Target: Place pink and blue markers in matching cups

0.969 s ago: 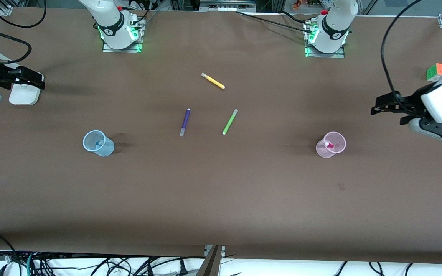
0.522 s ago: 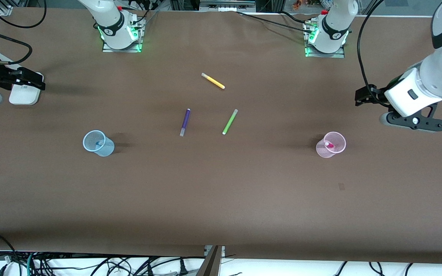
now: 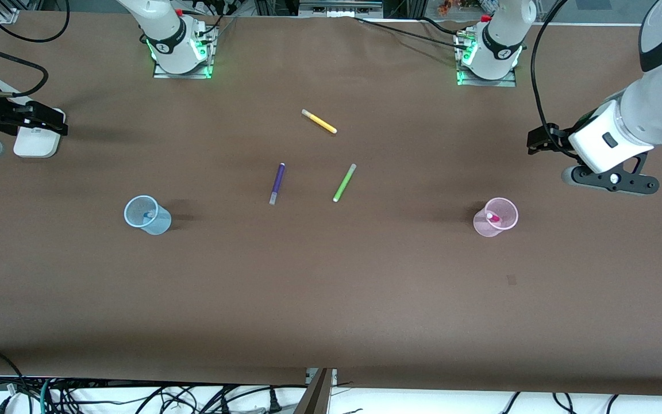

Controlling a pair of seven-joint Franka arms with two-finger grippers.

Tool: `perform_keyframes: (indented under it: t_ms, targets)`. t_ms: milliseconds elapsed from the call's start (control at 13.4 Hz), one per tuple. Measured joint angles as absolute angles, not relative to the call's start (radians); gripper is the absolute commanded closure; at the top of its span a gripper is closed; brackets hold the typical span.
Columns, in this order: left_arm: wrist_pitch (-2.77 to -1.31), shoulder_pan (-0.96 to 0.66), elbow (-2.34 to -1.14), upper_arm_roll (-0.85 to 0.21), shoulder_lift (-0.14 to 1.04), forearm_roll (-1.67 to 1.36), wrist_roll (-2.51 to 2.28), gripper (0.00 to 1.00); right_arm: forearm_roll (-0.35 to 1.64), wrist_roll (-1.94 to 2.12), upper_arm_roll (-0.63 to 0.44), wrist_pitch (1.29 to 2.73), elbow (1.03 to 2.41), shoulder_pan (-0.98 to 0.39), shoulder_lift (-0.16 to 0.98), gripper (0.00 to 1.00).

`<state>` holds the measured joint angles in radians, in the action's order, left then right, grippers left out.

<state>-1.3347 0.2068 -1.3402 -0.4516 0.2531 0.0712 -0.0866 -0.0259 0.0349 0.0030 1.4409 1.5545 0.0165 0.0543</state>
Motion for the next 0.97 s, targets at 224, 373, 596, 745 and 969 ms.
perform_keyframes:
  t_ms: [224, 373, 596, 745, 969]
  targets:
    - [-1.329, 0.046, -1.334, -0.293, 0.234, 0.071, -0.090, 0.00, -0.026, 0.035, 0.003, 1.441, 1.554, 0.017, 0.054, 0.00]
    - [-1.332, 0.010, -1.337, -0.259, 0.216, 0.071, -0.092, 0.00, -0.026, 0.035, 0.003, 1.441, 1.554, 0.017, 0.054, 0.00]
    - [-1.446, -0.006, -1.448, -0.224, 0.136, 0.067, -0.092, 0.00, -0.026, 0.035, 0.003, 1.441, 1.554, 0.017, 0.055, 0.00]
    - [-1.530, -0.031, -1.581, -0.178, 0.049, 0.056, -0.093, 0.00, -0.026, 0.035, 0.003, 1.441, 1.554, 0.017, 0.055, 0.00]
    - [-1.555, -0.080, -1.657, -0.102, -0.019, 0.055, -0.096, 0.00, -0.026, 0.035, 0.003, 1.441, 1.554, 0.017, 0.055, 0.00]
